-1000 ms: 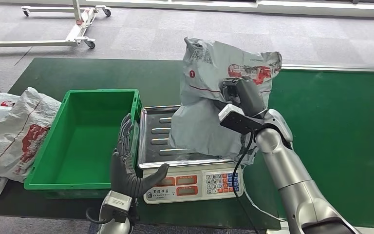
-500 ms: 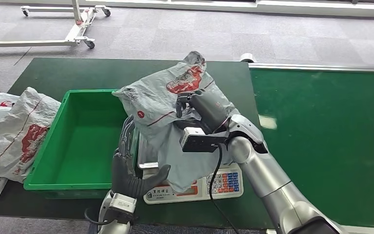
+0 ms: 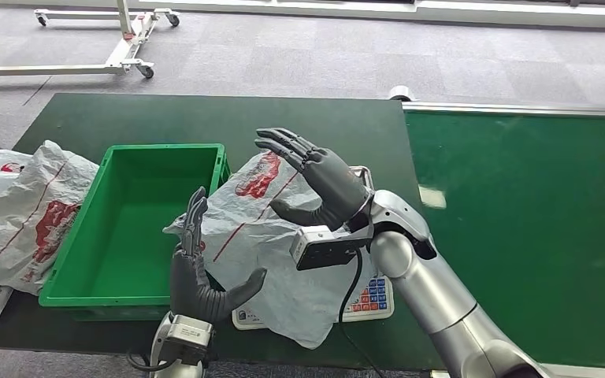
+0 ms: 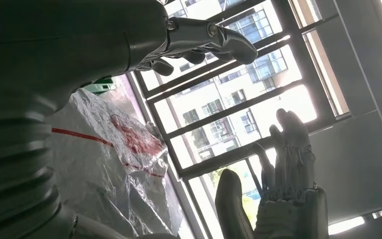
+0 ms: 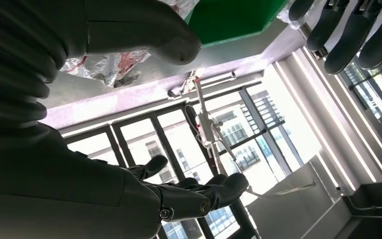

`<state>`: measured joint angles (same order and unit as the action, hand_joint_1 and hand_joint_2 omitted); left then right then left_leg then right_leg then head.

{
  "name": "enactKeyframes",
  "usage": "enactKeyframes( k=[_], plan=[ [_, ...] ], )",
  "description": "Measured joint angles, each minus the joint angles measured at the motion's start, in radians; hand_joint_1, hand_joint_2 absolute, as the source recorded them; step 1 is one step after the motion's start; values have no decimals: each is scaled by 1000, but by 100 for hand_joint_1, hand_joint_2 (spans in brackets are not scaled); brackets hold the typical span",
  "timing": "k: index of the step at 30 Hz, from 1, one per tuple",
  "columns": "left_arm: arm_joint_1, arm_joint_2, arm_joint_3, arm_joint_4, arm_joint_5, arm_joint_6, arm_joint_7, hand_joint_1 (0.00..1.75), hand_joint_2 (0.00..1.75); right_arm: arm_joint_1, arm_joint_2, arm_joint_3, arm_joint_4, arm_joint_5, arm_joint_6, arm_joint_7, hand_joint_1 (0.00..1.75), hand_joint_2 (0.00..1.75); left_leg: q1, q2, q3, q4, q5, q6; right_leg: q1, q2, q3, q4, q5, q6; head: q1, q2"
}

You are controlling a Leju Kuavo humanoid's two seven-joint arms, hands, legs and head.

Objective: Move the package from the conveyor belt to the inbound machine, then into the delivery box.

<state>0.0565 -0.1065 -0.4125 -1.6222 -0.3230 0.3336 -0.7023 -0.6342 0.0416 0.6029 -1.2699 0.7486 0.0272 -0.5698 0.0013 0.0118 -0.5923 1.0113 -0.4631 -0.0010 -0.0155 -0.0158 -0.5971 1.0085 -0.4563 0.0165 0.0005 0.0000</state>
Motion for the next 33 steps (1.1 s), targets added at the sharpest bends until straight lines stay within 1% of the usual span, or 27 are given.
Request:
enactKeyframes(
  k=[3,7,9,12,16,20,22,25,28,33],
  plan=[
    [8,-13,15,-5,-19,-16,0,0,175,28,-13,-9,-52,-15,-12,9,0,0,0,0,0,0,0,0,0,0,0,0,0,0,0,0],
    [18,-36,38,-14,-41,-35,0,0,175,71,-18,-60,-134,-69,-61,17,0,0,0,0,0,0,0,0,0,0,0,0,0,0,0,0],
    [20,-44,44,-15,-43,-38,0,0,175,96,-17,-99,-183,-121,-118,8,0,0,0,0,0,0,0,0,0,0,0,0,0,0,0,0],
    [20,-50,46,-14,-40,-33,0,0,175,131,-16,-170,-260,-165,-254,-15,0,0,0,0,0,0,0,0,0,0,0,0,0,0,0,0],
    [14,-53,46,-6,-28,-23,0,0,175,174,-16,-244,-345,-156,-451,-41,0,175,0,0,0,0,0,0,0,0,0,0,0,0,0,0],
    [3,-55,46,5,-21,-18,0,0,175,218,-13,-285,-413,-107,-652,-65,0,175,0,0,0,0,0,0,0,0,0,0,0,0,0,0],
    [-3,-58,46,12,-21,-18,0,0,175,242,0,-310,-448,-68,-704,-90,0,175,0,0,0,0,0,0,0,0,0,0,0,0,0,0],
    [-12,-62,46,21,-38,-19,0,0,175,275,36,-358,-505,-4,-722,-123,0,175,0,0,0,0,0,0,0,0,-1,0,0,0,0,0],
    [-24,-64,46,31,-71,-28,1,0,175,302,66,-386,-567,37,-725,-127,0,175,0,0,0,0,0,0,0,0,-1,0,0,0,0,0],
    [-34,-64,46,35,-91,-33,2,0,175,316,78,-394,-593,50,-725,-127,0,175,0,0,0,0,0,0,0,0,-1,0,0,0,0,0]
  ],
)
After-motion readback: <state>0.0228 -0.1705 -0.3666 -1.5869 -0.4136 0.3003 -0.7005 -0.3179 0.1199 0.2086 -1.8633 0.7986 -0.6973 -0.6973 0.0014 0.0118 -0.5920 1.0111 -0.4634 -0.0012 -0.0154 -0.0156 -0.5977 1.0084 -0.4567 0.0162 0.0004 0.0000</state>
